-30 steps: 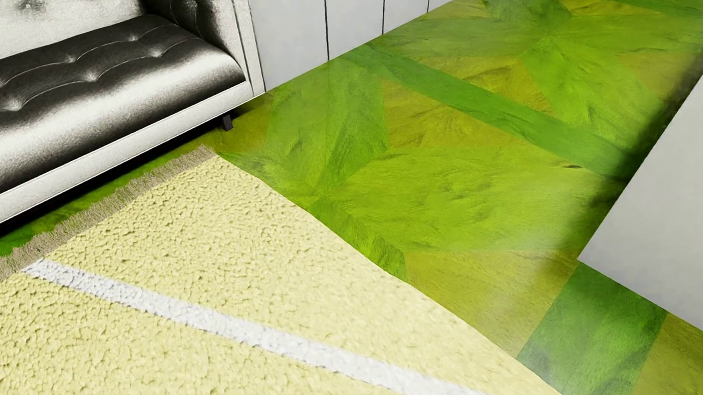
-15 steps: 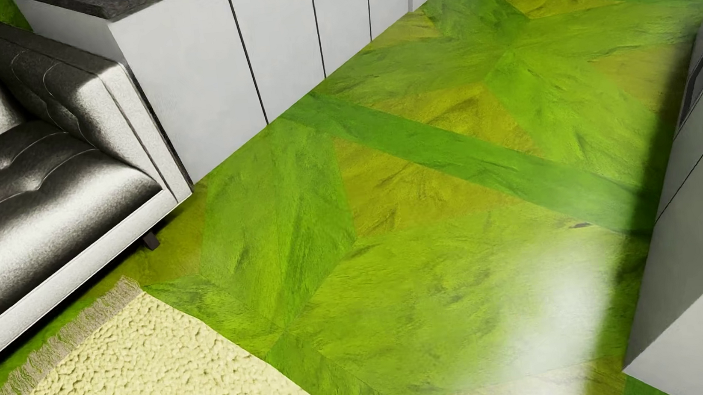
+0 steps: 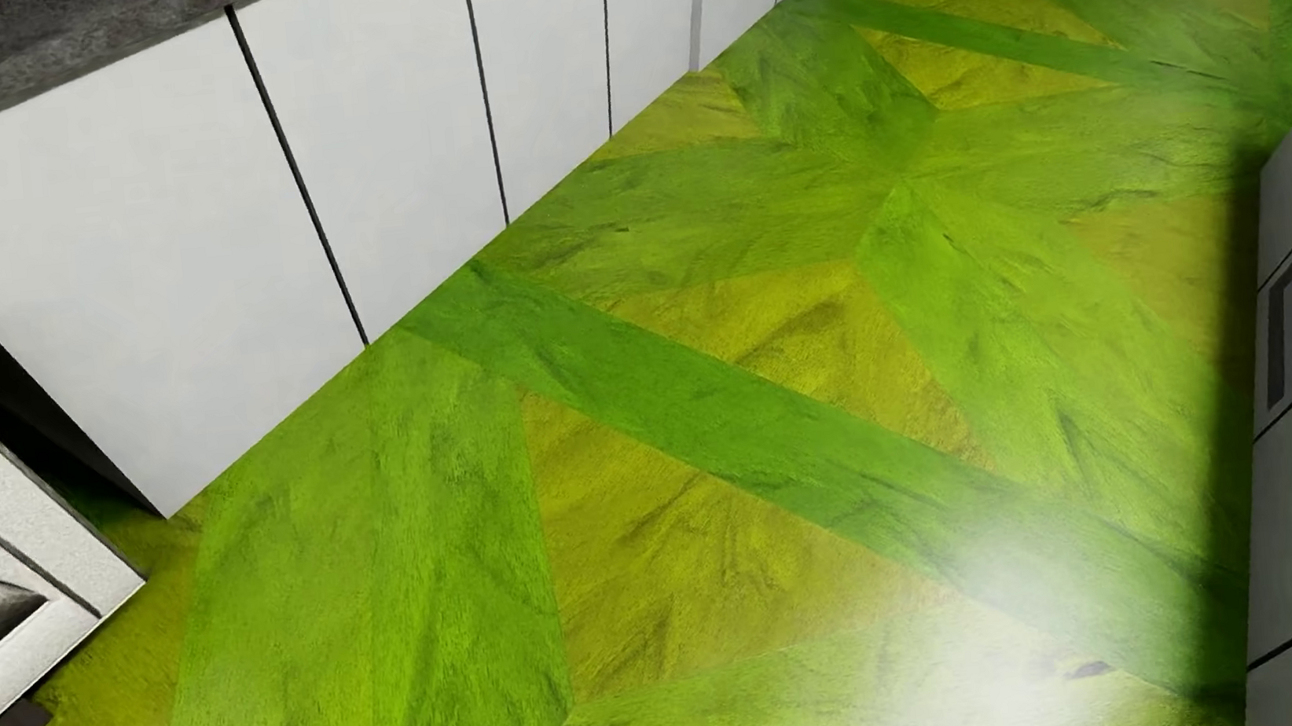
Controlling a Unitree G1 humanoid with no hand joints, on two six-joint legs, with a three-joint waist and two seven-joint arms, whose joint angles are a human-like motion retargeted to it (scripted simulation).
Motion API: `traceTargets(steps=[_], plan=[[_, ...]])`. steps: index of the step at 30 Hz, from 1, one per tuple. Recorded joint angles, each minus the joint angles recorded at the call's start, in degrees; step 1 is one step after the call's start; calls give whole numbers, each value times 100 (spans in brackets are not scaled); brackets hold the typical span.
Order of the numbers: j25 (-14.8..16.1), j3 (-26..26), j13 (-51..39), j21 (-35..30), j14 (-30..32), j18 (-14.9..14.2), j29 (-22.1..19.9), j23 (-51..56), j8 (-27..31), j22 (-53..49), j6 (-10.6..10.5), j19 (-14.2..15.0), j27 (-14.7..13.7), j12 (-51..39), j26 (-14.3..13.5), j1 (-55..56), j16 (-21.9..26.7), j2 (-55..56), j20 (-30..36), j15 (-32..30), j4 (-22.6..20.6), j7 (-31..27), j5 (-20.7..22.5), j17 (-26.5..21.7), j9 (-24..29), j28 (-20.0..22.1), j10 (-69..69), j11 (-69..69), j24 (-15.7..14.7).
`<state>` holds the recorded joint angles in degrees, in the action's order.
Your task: Walk around the counter
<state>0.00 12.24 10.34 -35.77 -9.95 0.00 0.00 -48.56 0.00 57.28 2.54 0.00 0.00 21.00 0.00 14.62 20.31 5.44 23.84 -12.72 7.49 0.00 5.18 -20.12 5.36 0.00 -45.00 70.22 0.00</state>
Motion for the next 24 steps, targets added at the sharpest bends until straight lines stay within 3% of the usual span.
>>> traceTargets(steps=[4,5,7,8,9,10,11,12,13,16,17,19,22,24], plan=[[0,-1315,530,-166,-711,0,0,-290,0,-1038,-382,0,0,42,0,-2008,76,2067,140,-203,277,0,-87,53,-43,0,1109,-2376,0],[0,-1646,668,-147,-864,0,0,-301,0,-1292,-378,0,0,-8,0,-2412,171,2422,97,256,271,0,-180,-12,-58,0,1244,-3136,0],[0,-2346,971,-136,-1022,0,0,-519,0,-1477,-413,0,0,-242,0,-2990,383,2877,192,2001,278,0,-531,-100,-116,0,1300,-4101,0],[0,-2646,1138,-178,-867,0,0,-626,0,-1436,-491,0,0,-367,0,-3258,412,2973,206,2269,350,0,-738,-179,-94,0,1255,-4162,0],[0,-2795,1292,-185,-472,0,0,-818,0,-1349,-610,0,0,-432,0,-3458,410,3219,154,1187,475,0,-795,-195,-145,0,1176,-3910,0],[0,-2739,1356,-367,222,0,0,-981,0,-1273,-787,0,0,-425,0,-3485,361,3543,2,-118,629,0,-632,-208,-203,0,909,-3335,0],[0,-2598,1309,-587,1138,0,0,-1180,0,-1104,-1032,0,0,-391,0,-3248,272,3616,-67,-414,777,0,-289,-202,-242,0,321,-2873,0],[0,-2394,1213,-722,1790,0,0,-1261,0,-889,-1042,0,0,-347,0,-2896,226,3374,-43,-157,678,0,-45,-203,-210,0,-539,-2605,0],[0,-2197,1140,-593,1783,0,0,-1169,0,-769,-1073,0,0,-365,0,-2270,213,3083,101,60,615,0,246,-199,-192,0,-1572,-2486,0],[0,-1401,683,-276,-157,0,0,-600,0,-651,-937,0,0,-278,0,-572,137,1205,362,933,214,0,916,-164,46,0,-3235,-3190,0],[0,-1048,506,-81,-480,0,0,-197,0,-676,-817,0,0,-213,0,62,111,636,393,1367,54,0,905,-201,20,0,-3021,-3492,0],[0,-366,228,465,-462,0,0,513,0,-719,-579,0,0,-76,0,561,129,-802,410,2186,-133,0,619,-242,177,0,-1374,-4203,0],[0,292,-469,848,-164,0,0,1236,0,-830,-520,0,0,72,0,1124,125,-1928,278,3334,161,0,367,-311,-16,0,1535,-4655,0],[0,535,-648,1064,-320,0,0,1537,0,-788,-524,0,0,162,0,1489,114,-2549,214,3503,320,0,63,-341,-125,0,1559,-4580,0]])
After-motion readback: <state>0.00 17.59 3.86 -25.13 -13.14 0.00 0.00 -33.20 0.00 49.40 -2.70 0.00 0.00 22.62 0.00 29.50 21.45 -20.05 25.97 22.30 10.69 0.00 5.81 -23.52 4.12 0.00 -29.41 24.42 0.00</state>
